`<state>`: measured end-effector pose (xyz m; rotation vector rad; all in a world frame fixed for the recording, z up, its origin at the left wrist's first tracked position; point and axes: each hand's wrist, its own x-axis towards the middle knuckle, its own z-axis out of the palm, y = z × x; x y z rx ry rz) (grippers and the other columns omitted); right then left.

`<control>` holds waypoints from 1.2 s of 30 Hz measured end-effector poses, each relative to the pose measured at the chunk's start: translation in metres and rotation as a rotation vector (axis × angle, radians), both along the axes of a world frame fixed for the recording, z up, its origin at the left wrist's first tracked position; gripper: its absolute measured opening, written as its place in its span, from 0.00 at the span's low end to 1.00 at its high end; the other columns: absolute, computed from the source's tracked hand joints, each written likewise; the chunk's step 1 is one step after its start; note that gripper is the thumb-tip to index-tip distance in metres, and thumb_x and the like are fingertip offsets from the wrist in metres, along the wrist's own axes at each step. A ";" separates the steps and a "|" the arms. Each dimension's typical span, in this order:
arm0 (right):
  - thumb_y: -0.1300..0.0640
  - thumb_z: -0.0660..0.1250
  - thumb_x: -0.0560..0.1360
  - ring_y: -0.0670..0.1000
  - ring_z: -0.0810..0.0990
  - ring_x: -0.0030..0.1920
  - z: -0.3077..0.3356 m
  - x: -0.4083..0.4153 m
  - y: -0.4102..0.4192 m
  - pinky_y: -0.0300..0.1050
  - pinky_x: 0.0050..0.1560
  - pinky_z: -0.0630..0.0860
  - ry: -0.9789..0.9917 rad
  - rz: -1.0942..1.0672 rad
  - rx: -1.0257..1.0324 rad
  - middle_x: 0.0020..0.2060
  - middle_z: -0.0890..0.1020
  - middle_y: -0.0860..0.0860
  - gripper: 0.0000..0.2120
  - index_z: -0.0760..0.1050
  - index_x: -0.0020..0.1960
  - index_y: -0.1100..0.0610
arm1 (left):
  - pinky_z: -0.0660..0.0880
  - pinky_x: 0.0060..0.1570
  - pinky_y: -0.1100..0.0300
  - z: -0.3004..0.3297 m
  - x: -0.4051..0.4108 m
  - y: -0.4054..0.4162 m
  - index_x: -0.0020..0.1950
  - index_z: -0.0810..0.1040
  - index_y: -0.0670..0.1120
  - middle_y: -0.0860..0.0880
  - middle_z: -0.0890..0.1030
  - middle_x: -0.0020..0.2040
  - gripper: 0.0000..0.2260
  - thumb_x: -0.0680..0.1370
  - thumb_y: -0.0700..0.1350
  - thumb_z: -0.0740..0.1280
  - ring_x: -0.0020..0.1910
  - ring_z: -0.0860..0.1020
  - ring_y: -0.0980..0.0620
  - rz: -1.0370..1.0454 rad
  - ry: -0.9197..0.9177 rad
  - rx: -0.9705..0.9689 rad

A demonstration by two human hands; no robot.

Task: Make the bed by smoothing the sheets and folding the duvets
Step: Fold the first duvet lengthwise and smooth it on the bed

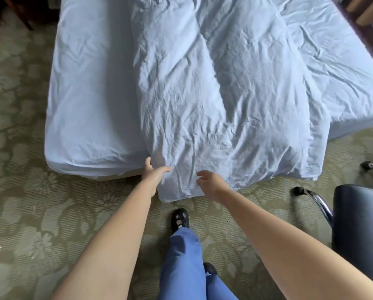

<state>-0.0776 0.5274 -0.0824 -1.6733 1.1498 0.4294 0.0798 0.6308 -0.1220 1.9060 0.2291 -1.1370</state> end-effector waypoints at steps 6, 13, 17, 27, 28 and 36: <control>0.56 0.57 0.80 0.49 0.76 0.40 -0.034 0.035 -0.020 0.43 0.40 0.72 0.059 -0.030 -0.018 0.63 0.77 0.51 0.18 0.68 0.70 0.52 | 0.64 0.69 0.50 -0.039 0.024 -0.035 0.78 0.49 0.50 0.48 0.62 0.75 0.50 0.67 0.48 0.78 0.72 0.64 0.46 0.018 0.034 0.022; 0.57 0.58 0.79 0.52 0.80 0.48 -0.029 0.052 -0.029 0.42 0.44 0.74 0.008 -0.130 -0.058 0.56 0.80 0.52 0.16 0.73 0.65 0.52 | 0.74 0.48 0.57 -0.038 0.010 -0.033 0.62 0.73 0.38 0.42 0.79 0.57 0.21 0.73 0.46 0.70 0.52 0.78 0.45 -0.132 0.127 0.167; 0.60 0.59 0.77 0.53 0.81 0.49 -0.014 0.053 -0.033 0.45 0.47 0.76 -0.067 -0.181 -0.107 0.51 0.81 0.52 0.13 0.76 0.59 0.53 | 0.76 0.47 0.58 -0.009 0.001 -0.027 0.55 0.79 0.39 0.41 0.81 0.53 0.24 0.62 0.49 0.67 0.51 0.79 0.44 -0.187 0.133 0.102; 0.57 0.58 0.79 0.52 0.77 0.58 0.021 0.032 -0.017 0.47 0.52 0.75 -0.269 -0.041 -0.512 0.60 0.75 0.50 0.14 0.73 0.64 0.54 | 0.70 0.63 0.41 0.020 -0.019 0.001 0.70 0.71 0.41 0.38 0.76 0.63 0.20 0.77 0.39 0.65 0.61 0.75 0.39 -0.164 0.509 -0.027; 0.57 0.57 0.80 0.53 0.76 0.60 0.013 0.029 -0.016 0.47 0.55 0.74 -0.206 0.020 -0.445 0.62 0.74 0.50 0.16 0.72 0.66 0.54 | 0.68 0.63 0.39 0.009 -0.025 0.003 0.74 0.63 0.44 0.40 0.71 0.69 0.22 0.81 0.42 0.61 0.66 0.71 0.39 -0.239 0.465 0.109; 0.55 0.55 0.81 0.52 0.73 0.64 -0.028 0.028 -0.028 0.49 0.59 0.74 0.010 0.096 -0.289 0.70 0.68 0.48 0.19 0.66 0.72 0.53 | 0.64 0.67 0.51 -0.037 0.010 -0.008 0.79 0.47 0.49 0.45 0.60 0.76 0.46 0.71 0.44 0.75 0.72 0.63 0.44 -0.094 0.147 0.113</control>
